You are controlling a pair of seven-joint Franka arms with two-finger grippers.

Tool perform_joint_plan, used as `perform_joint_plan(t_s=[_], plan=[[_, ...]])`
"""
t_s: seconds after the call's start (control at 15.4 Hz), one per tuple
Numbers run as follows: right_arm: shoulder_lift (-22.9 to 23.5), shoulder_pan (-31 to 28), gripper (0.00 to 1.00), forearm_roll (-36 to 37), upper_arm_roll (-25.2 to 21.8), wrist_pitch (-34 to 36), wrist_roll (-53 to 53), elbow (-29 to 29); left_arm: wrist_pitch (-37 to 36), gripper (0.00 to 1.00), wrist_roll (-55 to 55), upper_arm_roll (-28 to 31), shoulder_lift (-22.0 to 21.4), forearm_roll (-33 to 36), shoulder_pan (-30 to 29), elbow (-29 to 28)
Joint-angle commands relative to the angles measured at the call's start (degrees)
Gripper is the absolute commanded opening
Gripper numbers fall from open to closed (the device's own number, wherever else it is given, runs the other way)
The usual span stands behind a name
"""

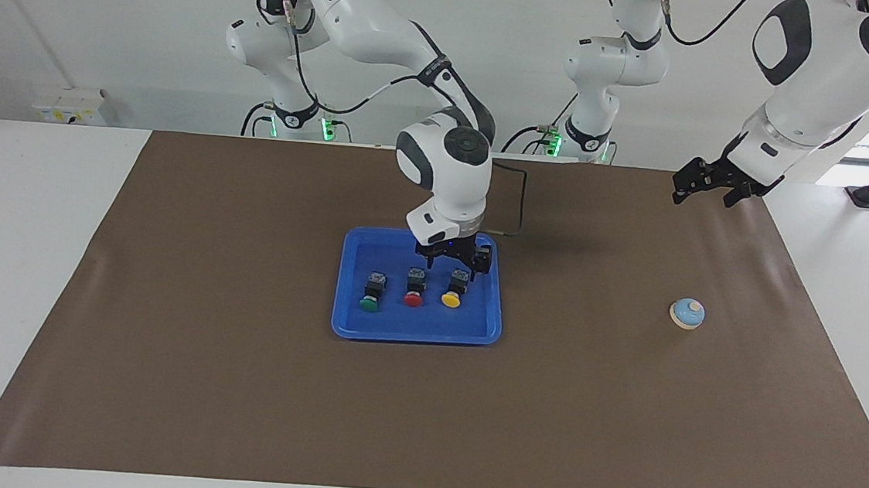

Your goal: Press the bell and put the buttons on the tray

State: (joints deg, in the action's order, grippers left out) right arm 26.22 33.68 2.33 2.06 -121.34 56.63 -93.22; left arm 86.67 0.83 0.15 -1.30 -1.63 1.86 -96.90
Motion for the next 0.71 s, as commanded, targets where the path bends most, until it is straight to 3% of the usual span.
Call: perform_joint_plan(t_s=[0.0,0.26,0.65], plan=[[-5.81,-7.73,1.0,-0.75,0.58,5.66,-5.0,-0.48,-0.37,1.0,-0.3,-0.24,-0.81,-0.12,-0.55,-0.13],[-11.97,-18.27,1.0,-1.01,0.67,14.35,-25.19,-0.48,-0.37,1.0,-0.21,-0.24,-0.81,-0.12,-0.55,-0.13],[-19.53,-28.31,1.0,-1.1,0.67,23.16,-47.28,-0.39,-0.37,1.0,-0.3,-0.24,-0.81,-0.12,-0.55,-0.13]])
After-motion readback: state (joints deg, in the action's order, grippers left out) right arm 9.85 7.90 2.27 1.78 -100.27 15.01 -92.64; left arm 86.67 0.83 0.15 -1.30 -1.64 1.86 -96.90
